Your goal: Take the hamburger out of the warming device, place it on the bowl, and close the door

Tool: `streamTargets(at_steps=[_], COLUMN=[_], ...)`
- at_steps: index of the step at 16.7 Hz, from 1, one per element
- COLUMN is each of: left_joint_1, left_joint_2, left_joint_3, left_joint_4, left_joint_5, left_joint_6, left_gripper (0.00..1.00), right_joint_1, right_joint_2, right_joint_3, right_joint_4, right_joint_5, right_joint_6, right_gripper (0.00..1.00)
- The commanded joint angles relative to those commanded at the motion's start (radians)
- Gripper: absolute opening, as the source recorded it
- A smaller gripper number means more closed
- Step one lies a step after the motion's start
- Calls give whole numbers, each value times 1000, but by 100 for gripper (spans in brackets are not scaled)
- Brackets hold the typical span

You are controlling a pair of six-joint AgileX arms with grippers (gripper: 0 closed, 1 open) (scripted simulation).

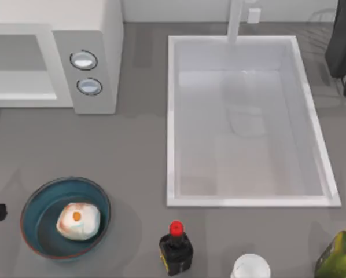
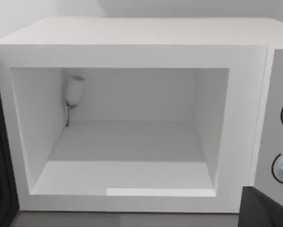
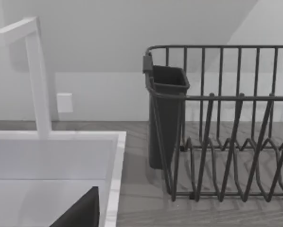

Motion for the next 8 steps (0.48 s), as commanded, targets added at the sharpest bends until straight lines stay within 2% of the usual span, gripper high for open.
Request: streamTargets(at_steps=[5, 8], left_joint_1=[70, 87], left_joint_2=[161, 200], left_joint_3=[9, 12], left_joint_4=[150, 186], left_joint_5=[70, 88], left_joint_6=[2, 3], left_gripper=[0, 0], right_joint_1=[0, 0], right_joint_2=[0, 0], right_joint_3=[0, 0], right_joint_4=[0, 0], right_joint_5=[0, 0], right_joint_6=[0, 0], right_gripper=[100, 100])
